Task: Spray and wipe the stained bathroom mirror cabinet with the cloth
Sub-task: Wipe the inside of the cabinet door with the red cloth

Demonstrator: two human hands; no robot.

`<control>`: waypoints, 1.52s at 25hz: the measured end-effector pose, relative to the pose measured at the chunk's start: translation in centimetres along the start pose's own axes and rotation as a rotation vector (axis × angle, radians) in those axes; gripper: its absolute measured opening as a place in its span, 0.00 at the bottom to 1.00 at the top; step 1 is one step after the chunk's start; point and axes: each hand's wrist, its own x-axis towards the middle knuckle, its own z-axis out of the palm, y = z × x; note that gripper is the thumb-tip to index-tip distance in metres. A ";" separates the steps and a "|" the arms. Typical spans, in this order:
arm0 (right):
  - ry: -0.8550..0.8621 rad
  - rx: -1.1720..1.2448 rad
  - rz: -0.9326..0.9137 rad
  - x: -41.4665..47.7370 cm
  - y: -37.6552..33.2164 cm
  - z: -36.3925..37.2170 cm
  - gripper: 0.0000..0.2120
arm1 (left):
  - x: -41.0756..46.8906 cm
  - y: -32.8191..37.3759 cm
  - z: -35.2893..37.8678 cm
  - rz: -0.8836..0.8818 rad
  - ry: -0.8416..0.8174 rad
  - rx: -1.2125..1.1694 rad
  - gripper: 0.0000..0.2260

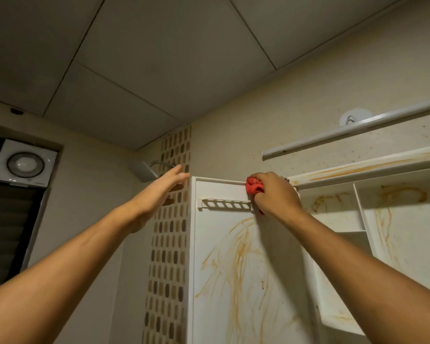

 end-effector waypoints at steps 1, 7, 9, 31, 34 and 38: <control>-0.013 -0.008 -0.038 0.1 -1.0 0.0 0.24 | -0.2 -0.1 -0.2 -0.012 0.034 -0.027 0.41; -0.105 -0.036 -0.280 0.3 -8.8 1.0 0.20 | -2.3 -2.2 -1.4 -0.103 0.124 -0.078 0.27; -0.051 -0.167 -0.380 -0.2 -9.9 1.3 0.22 | -3.2 -2.4 -2.0 -0.117 0.139 -0.068 0.29; -0.111 -0.085 -0.562 -13.4 -4.5 6.0 0.25 | -3.6 2.1 1.4 -0.013 0.066 -0.049 0.44; 0.011 -0.203 -0.449 -12.1 -1.7 5.4 0.34 | -2.9 3.6 2.0 0.010 0.002 -0.008 0.44; 0.126 -0.003 0.172 -10.2 0.7 5.1 0.34 | -2.2 3.4 2.1 0.005 -0.057 0.058 0.41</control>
